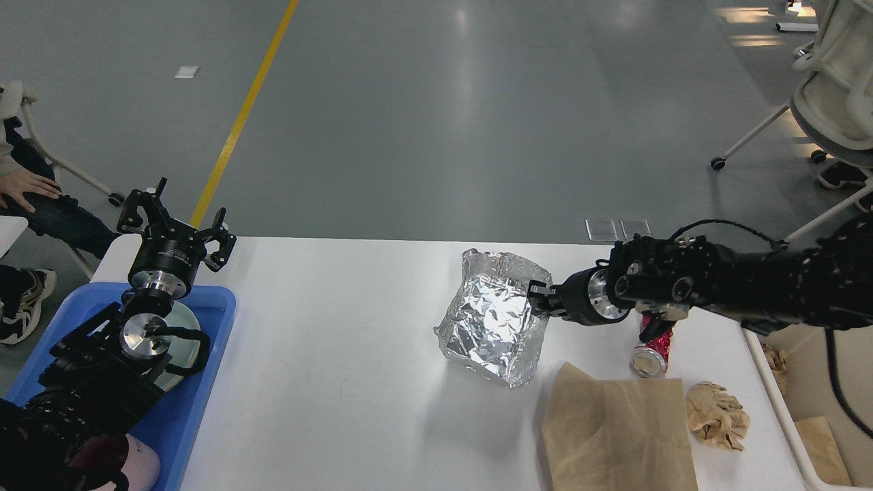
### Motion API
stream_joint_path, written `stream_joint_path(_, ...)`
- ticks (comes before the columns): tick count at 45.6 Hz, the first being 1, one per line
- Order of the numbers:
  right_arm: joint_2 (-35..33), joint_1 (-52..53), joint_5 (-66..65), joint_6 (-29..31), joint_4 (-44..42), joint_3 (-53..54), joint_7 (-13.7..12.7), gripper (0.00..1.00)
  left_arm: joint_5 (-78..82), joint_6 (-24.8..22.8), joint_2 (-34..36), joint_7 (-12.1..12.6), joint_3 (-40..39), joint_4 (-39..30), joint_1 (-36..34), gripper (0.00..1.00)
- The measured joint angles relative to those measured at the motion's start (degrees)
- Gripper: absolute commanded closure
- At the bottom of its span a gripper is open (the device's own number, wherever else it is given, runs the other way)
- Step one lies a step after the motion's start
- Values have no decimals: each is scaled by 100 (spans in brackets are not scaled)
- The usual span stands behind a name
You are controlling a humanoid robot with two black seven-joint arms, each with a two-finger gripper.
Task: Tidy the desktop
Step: 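Lift the foil with the right gripper and drop it into the bin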
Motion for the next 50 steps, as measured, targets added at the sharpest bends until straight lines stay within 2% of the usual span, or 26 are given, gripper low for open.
stream_joint_path(10, -971, 1381, 0, 1266, 76, -376, 0, 100, -1, 0, 0, 0, 0, 0, 1, 4)
stream_joint_path(14, -1233, 1883, -6, 1586, 77, -580, 0, 100, -1, 0, 0, 0, 0, 0, 1, 4)
stream_joint_path(25, -1758, 2492, -66, 1906, 36, -927, 2, 100, 0, 0, 0, 0, 0, 0, 1, 4)
stream_joint_path(31, -1972, 2108, -94, 1548, -215, -1116, 4, 100, -1, 0, 0, 0, 0, 0, 0, 4)
stream_joint_path(42, -2048, -16, -3, 356, -1524, -1100, 4, 100, 0, 0, 0, 0, 0, 0, -3, 4)
stream_joint_path(50, -2159, -1239, 8, -477, -2047, -986, 11, 100, -1, 0, 0, 0, 0, 0, -4, 4)
